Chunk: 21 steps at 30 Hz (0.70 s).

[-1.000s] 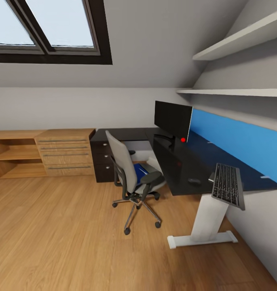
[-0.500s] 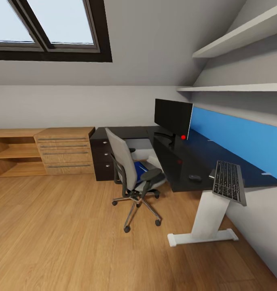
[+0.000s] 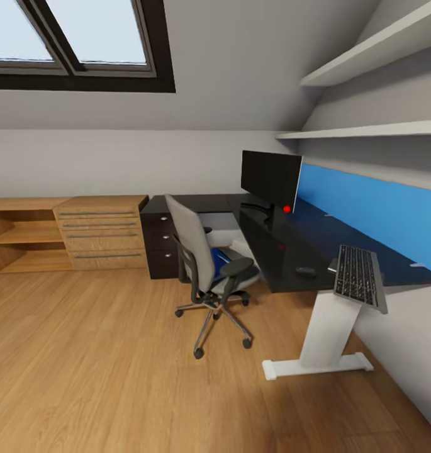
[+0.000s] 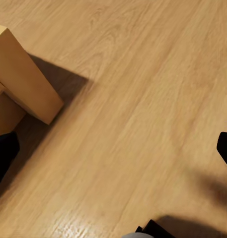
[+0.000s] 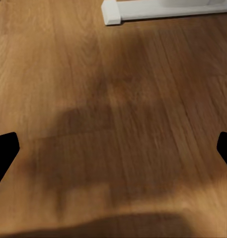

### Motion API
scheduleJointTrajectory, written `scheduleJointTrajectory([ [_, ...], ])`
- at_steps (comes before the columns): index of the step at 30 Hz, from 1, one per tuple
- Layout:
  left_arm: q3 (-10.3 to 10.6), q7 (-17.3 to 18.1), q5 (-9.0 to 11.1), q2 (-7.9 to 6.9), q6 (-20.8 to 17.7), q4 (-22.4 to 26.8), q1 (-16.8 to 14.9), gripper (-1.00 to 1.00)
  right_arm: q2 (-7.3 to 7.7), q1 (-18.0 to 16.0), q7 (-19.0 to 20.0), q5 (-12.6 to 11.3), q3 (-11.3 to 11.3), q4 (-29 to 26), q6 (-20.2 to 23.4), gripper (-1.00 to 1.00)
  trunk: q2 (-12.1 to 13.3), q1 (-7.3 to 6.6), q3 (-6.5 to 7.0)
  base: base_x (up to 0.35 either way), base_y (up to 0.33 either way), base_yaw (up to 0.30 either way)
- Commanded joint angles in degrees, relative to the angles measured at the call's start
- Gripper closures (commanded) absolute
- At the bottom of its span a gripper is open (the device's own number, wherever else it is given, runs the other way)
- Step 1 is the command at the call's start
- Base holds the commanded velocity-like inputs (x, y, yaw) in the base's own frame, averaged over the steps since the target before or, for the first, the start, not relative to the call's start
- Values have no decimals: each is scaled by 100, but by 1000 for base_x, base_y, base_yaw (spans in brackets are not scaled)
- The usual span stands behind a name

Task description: In the bedroom, organize the workspace by keeping the computer under the desk, ensuring the monitor is on the desk, placing the keyboard on the desk next to the monitor, placing the mouse on the desk next to the keyboard, moving the folder from the swivel chair onto the desk next to the mouse, stacking the notebook on top of the folder with the pen on top of the notebook, and positioning the swivel chair next to the desk.

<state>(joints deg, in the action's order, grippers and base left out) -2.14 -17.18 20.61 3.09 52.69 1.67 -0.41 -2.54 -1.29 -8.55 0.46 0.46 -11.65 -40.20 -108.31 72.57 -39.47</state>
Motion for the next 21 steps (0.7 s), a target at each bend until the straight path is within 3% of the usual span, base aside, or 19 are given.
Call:
scheduleJointTrajectory([
  [1,-17,-5,-13,1,9,0,-3,-100,-1,-3,-24,6,7,4,-15,-100,-44,22,-24,0,206,0],
  [9,-11,-8,-13,2,10,0,-3,-100,-1,-3,-23,6,7,12,-11,-100,-365,198,-168,0,250,0],
  [12,-13,-16,-13,7,16,0,-3,-100,-1,-3,-24,6,7,11,-13,-100,-485,264,-222,0,78,0],
  [21,11,0,-22,-3,23,2,-3,-100,6,-3,4,14,7,-40,-14,-100,-485,264,-222,0,5,0],
])
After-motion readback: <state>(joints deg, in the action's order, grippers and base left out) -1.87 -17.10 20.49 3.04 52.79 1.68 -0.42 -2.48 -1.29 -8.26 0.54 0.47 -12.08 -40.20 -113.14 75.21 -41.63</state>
